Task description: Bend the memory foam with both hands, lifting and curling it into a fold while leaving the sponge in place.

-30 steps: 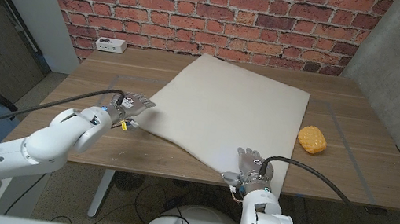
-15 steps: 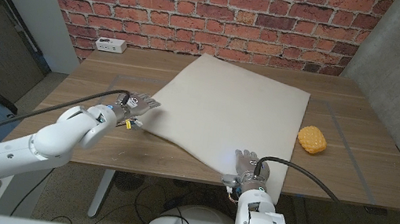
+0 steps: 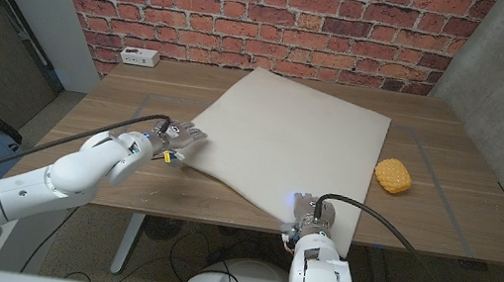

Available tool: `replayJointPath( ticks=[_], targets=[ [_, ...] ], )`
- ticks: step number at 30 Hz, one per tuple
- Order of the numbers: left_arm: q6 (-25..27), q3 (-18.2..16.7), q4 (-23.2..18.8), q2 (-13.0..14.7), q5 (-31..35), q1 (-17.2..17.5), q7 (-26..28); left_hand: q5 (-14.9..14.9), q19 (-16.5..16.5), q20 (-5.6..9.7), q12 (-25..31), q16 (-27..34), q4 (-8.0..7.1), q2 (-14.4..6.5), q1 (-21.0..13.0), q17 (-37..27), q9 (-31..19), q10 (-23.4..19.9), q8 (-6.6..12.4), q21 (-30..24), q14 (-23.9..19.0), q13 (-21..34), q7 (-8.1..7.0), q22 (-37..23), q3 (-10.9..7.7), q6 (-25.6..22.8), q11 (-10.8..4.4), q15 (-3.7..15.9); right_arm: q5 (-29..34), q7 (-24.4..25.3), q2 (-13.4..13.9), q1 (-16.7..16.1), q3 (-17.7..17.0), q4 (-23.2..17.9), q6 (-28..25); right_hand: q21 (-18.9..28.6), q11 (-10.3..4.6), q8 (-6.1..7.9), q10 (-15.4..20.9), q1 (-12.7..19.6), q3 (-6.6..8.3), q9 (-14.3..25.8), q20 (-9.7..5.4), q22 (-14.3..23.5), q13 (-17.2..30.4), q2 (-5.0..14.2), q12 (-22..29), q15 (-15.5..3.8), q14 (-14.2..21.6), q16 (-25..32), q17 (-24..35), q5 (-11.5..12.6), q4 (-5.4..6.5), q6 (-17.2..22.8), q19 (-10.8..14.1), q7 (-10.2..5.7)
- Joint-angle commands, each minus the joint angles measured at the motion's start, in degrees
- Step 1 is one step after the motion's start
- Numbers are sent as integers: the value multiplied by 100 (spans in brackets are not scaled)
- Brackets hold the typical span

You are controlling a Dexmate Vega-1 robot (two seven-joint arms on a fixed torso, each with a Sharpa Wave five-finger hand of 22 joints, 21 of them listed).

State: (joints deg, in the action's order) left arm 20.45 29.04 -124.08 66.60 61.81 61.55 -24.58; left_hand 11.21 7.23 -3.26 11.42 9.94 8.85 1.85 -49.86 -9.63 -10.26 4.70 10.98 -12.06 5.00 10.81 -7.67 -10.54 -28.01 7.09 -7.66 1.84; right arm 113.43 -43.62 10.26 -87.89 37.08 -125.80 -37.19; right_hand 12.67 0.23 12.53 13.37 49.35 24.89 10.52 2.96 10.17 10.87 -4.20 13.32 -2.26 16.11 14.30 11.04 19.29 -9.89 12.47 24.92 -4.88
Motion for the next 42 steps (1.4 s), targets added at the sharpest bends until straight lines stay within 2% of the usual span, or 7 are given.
replayJointPath(
  ticks=[1, 8, 13, 19, 24, 34, 42],
  targets=[
    [-110, -60, -100, -41, 33, 28, -93, -18, -28, 32, -9, -4, -6, 28, 15, -16, -30, 54, -35, 7, 74, 23, -3, -14, 43, 71, -39, 75, -269, 163, 55, 210, -23, 379, -76, 94, -43, 262, 783, 257, -119, 12, -95, 12, 45, 209, 179, -469, 675, 305, 130, 56, 126, 1079, 366, 42],
    [-96, -118, -173, -33, 25, 102, -133, -11, -41, 30, -9, -10, -24, 50, 45, -17, -30, 79, -38, 13, 125, 23, 12, -15, 88, 96, -34, 64, -849, 1373, 374, 278, 89, 541, -299, 299, -306, 608, 2839, 893, -396, 12, -386, 50, 119, 810, 770, -982, 2349, 1430, 787, -160, 92, 3284, 1142, -63],
    [-77, -162, -224, -27, 29, 153, -126, -5, -49, 33, -12, -10, -36, 67, 69, -17, -29, 105, -39, 16, 158, 23, 18, -16, 122, 110, -22, 75, -1432, 2213, 531, 446, 185, 762, -431, 431, -368, 878, 3975, 1222, -611, 59, -505, 91, 293, 1132, 1281, -1020, 3286, 2203, 1442, -453, 122, 4628, 1383, 13],
    [-98, -231, -256, 8, -103, 213, -158, -1, -61, 29, -12, -7, -51, 117, 116, -17, -29, 134, -42, 21, 195, 24, 31, -17, 187, 147, -2, 49, -1784, 3020, 691, 618, 364, 917, -686, 469, -343, 910, 4210, 1310, -634, 60, -584, 102, 354, 1218, 1404, -1017, 3410, 2323, 1600, -531, 123, 4864, 1426, 65],
    [-129, -213, -228, 6, -90, 207, -158, 71, -139, -142, -13, 9, -111, 462, 358, -23, -32, 241, -43, 42, 265, 29, 209, -23, 507, 257, 168, -127, -1846, 3497, 809, 750, 523, 997, -886, 438, -416, 855, 4200, 1320, -670, 73, -769, 116, 406, 1256, 1427, -1008, 3405, 2336, 1677, -574, 155, 4822, 1294, 45],
    [-175, 97, 62, -210, 411, -95, -503, 137, -162, -135, -6, 13, -116, 525, 368, -23, -33, 274, -40, 43, 295, 30, 190, -26, 595, 294, 138, -115, -1691, 3966, 996, 871, 726, 796, -1118, 457, -624, 826, 4081, 1339, -706, 150, -924, 146, 501, 1305, 1428, -1025, 3275, 2214, 1725, -593, 202, 4775, 1222, -86],
    [-145, 80, 195, -309, 631, -94, -27, 243, -262, -170, -41, 2, -128, 489, 303, -24, -36, 470, -102, 63, 402, 33, 235, -31, 671, 617, 147, -182, -1679, 4635, 1231, 837, 698, 522, -1052, 479, -653, 864, 3952, 1336, -738, 263, -1103, 167, 585, 1329, 1415, -1062, 3154, 2029, 1721, -565, 254, 4768, 1146, -246]
  ],
)
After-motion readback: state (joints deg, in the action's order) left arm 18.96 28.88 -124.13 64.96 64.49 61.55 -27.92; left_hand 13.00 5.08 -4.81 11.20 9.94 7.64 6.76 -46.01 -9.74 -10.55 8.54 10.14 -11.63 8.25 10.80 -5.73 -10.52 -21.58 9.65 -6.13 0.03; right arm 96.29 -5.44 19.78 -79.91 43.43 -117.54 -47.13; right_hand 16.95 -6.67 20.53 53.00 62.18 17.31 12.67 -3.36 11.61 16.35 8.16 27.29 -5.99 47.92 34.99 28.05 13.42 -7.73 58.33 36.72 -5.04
